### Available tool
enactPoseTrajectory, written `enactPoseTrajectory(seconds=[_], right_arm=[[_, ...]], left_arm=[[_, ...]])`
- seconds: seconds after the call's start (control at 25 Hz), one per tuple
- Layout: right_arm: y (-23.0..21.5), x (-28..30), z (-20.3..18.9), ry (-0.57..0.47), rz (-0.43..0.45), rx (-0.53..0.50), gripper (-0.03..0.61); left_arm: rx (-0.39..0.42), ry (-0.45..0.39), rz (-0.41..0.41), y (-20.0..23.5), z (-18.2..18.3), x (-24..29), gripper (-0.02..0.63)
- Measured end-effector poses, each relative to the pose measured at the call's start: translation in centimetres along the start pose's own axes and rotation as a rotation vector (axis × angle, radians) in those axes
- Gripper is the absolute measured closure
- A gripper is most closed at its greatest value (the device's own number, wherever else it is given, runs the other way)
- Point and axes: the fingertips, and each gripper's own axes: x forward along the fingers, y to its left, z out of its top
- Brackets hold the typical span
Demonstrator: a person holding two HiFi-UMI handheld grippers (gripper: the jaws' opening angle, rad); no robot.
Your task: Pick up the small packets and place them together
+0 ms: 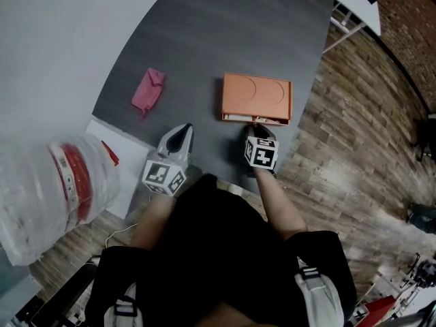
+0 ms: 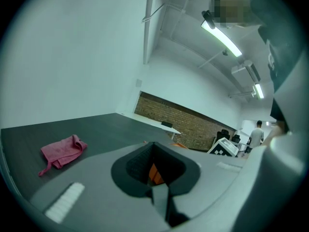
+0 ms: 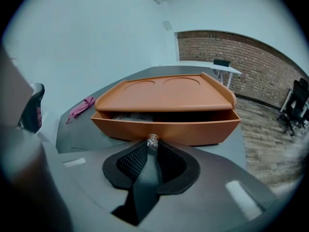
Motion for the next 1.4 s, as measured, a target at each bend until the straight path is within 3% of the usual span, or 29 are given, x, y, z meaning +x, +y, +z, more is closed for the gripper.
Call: enactPoseTrajectory(seconds=[0.8, 1.4], right_arm=[[0.7, -3.3, -4.6, 0.024, -0.008, 0.052, 0.512], [0.3, -3.6, -5.4, 0.039, 0.005, 0.002, 0.512]], left_arm=[[0.012, 0.053, -0.128, -3.0, -1.1, 2.0, 0.614], [0.021, 0.068, -0.133, -3.5, -1.6, 2.2, 0.614]])
